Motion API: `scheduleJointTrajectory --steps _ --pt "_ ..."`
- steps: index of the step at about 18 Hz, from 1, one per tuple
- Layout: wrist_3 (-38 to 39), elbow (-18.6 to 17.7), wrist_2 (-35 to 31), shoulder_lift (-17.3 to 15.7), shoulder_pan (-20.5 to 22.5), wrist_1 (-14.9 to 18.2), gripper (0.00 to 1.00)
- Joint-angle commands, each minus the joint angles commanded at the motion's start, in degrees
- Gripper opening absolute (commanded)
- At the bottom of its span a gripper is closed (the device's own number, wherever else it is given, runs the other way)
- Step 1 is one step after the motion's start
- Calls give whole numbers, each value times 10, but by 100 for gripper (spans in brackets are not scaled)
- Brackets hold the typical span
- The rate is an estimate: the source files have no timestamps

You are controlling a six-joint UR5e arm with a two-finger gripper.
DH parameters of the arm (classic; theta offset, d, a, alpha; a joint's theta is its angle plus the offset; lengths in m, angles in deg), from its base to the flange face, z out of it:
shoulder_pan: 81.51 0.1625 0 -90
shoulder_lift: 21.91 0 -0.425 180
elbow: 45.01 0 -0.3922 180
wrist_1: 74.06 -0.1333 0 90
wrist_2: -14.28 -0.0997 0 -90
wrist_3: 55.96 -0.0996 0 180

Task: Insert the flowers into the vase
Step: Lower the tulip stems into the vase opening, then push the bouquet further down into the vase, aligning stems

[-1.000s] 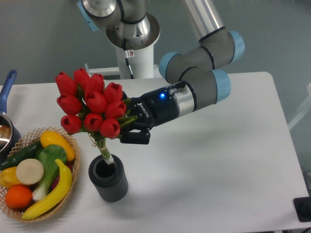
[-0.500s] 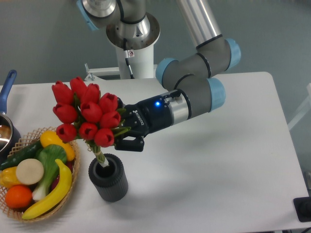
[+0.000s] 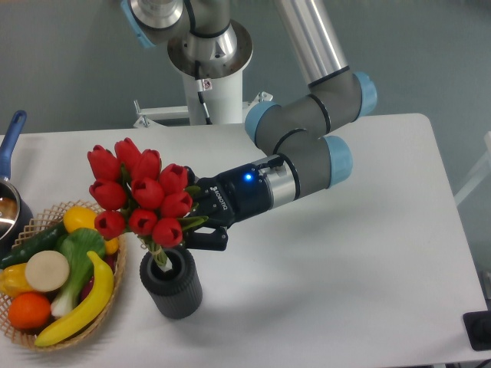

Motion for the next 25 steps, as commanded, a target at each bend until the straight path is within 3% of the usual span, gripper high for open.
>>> scheduleJointTrajectory --steps 6,25 --pt "-19 -37 -2 1 4 0 33" --pt "-82 -55 -4 47 10 0 33"
